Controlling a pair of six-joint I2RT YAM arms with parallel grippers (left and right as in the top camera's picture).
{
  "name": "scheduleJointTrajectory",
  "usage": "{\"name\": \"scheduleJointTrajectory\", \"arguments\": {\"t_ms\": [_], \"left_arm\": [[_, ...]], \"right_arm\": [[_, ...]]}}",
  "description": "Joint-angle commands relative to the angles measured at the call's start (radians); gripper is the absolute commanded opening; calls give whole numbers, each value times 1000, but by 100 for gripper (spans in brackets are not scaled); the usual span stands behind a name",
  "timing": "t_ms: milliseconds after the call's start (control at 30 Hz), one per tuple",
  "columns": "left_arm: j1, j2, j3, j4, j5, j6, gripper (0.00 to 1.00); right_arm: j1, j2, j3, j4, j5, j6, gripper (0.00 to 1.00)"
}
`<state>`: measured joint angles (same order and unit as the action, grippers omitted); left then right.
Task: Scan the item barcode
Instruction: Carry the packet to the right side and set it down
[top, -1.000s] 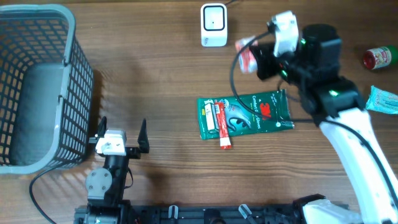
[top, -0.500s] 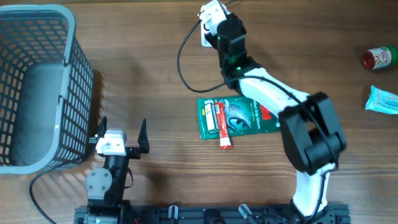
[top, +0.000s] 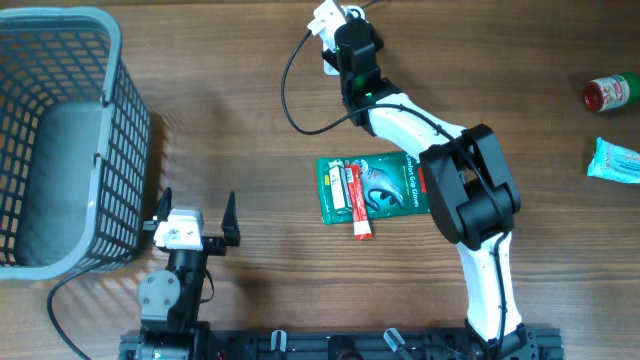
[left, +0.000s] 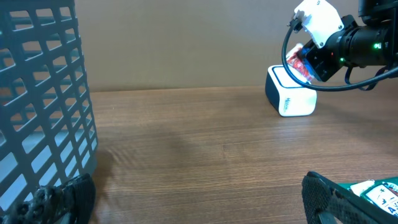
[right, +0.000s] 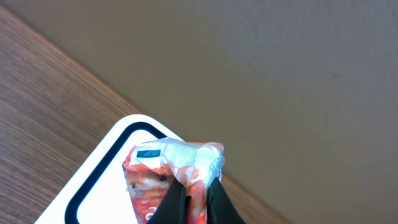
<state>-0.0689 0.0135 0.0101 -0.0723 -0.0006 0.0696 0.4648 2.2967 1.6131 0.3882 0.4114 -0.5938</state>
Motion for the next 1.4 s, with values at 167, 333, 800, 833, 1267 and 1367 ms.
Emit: {"name": "scheduleJointTrajectory", "arguments": {"t_ms": [167, 333, 800, 833, 1267, 1367], "left_arm": [[4, -9, -5, -3, 15, -6, 100], [4, -9, -5, -3, 15, -6, 100], [4, -9, -5, -3, 15, -6, 100], [4, -9, -5, -3, 15, -6, 100], [4, -9, -5, -3, 15, -6, 100], [4, -9, -5, -3, 15, -6, 100]], "right_arm": [[1, -100, 43, -175, 195, 33, 4], [-68, -245, 43, -664, 373, 407, 4], [-708, -226, -161, -912, 104, 933, 5], [-745, -222, -161, -911, 75, 934, 5], [-956, -300, -25, -1033, -385, 940, 100], [-917, -401, 15, -1154, -473, 1024, 100]]}}
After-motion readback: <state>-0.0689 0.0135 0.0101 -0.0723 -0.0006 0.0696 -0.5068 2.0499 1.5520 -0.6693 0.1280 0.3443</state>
